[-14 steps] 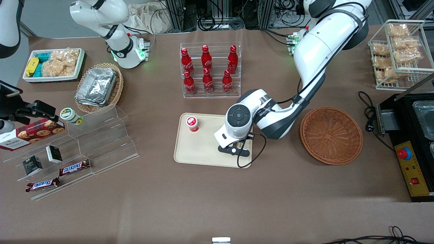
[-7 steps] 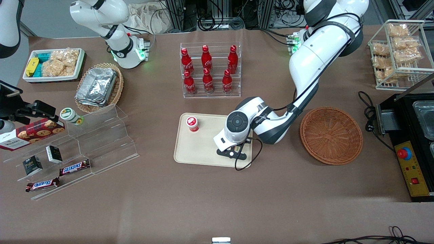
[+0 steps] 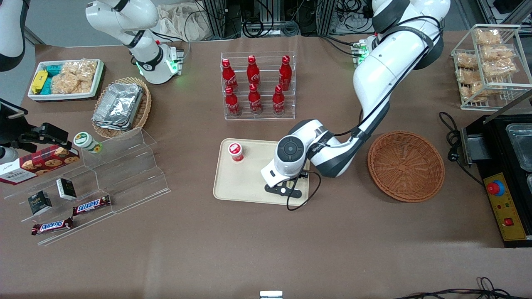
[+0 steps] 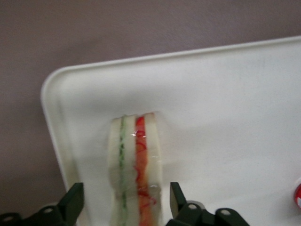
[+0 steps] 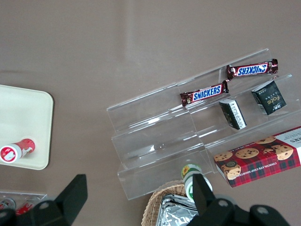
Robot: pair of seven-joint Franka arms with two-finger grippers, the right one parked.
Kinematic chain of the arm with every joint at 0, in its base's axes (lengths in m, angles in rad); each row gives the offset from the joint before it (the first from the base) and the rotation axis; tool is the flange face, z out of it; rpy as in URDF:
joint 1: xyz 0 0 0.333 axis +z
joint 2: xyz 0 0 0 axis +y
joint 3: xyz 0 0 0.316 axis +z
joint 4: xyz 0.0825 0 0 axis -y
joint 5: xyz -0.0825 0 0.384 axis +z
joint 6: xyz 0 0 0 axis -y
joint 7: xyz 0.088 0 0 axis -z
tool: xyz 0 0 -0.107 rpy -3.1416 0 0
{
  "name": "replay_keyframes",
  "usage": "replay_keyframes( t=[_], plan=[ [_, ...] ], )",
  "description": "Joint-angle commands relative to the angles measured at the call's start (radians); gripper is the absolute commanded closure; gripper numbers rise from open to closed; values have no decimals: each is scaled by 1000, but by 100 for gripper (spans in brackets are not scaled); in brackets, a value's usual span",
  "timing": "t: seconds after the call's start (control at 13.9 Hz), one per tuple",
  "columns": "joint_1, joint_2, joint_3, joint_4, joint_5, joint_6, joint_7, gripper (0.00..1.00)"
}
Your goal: Place sandwich from basket to tray
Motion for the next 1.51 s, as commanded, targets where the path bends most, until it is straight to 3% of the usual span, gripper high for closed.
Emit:
replay_keyframes(
  t=[0.0, 0.29, 0.43, 0.65, 0.86, 1.08, 1.3, 1.44],
  plan=[
    [14, -121, 7, -2, -9, -131, -25, 0],
    [68, -322, 4, -6, -12, -353, -12, 0],
    [96, -395, 6, -5, -16, -386, -12, 0],
    [172, -453, 4, -8, -84, -395, -10, 0],
    [218, -475, 3, -2, -87, -443, 64, 0],
    [303, -519, 13, -2, -194, -444, 197, 0],
    [280, -586, 204, -14, -304, -444, 395, 0],
    [219, -623, 385, -34, -381, -443, 538, 0]
  ],
)
